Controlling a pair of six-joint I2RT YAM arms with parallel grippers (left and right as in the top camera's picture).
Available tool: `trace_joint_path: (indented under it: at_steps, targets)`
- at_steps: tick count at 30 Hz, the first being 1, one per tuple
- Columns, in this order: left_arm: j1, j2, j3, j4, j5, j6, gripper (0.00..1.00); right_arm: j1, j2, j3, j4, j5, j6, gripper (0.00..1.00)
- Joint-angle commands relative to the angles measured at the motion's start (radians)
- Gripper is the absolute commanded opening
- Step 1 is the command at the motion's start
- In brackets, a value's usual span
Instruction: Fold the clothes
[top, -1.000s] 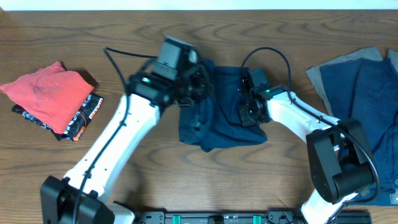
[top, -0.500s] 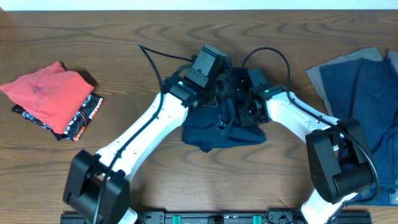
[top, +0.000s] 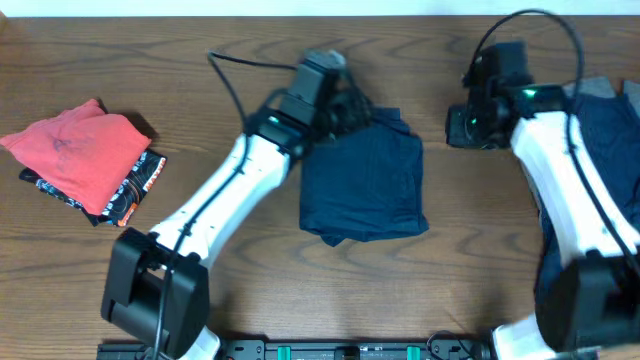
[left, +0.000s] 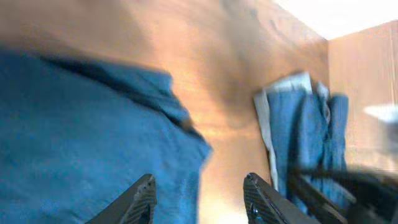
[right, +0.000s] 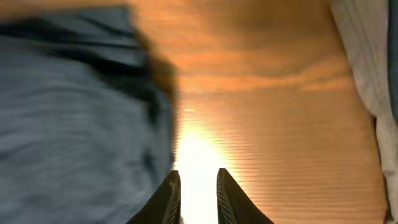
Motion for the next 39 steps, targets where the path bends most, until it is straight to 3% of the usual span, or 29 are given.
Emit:
trace_joint_path:
  at_steps: [1, 5, 11, 22, 26, 30, 36, 39]
  targets:
    - [0.084, -0.007, 0.023, 0.022, -0.052, 0.068, 0.48, 0.044, -0.011, 0.002, -0.026, -0.225, -0.106, 0.20]
    - [0.134, 0.011, 0.023, 0.040, -0.160, 0.084, 0.47, 0.129, 0.011, -0.041, -0.017, -0.384, -0.146, 0.20]
    - [0.137, 0.089, 0.023, 0.079, -0.162, 0.165, 0.47, 0.274, 0.055, -0.156, 0.010, -0.385, -0.097, 0.19]
    - [0.132, 0.306, 0.023, 0.064, -0.018, 0.165, 0.47, 0.383, 0.062, -0.404, 0.148, -0.331, 0.059, 0.19]
    - [0.122, 0.347, 0.023, -0.050, -0.018, 0.192, 0.47, 0.373, 0.062, -0.476, 0.174, -0.186, 0.112, 0.20]
    - [0.123, 0.349, 0.023, -0.228, -0.020, 0.218, 0.47, 0.330, 0.062, -0.510, 0.224, -0.028, 0.143, 0.27]
    - [0.120, 0.349, 0.023, -0.602, -0.015, 0.217, 0.47, 0.208, 0.062, -0.513, 0.404, 0.167, 0.116, 0.29]
    - [0.117, 0.349, 0.023, -0.783, 0.028, 0.217, 0.47, 0.165, 0.062, -0.510, 0.529, 0.258, 0.074, 0.36]
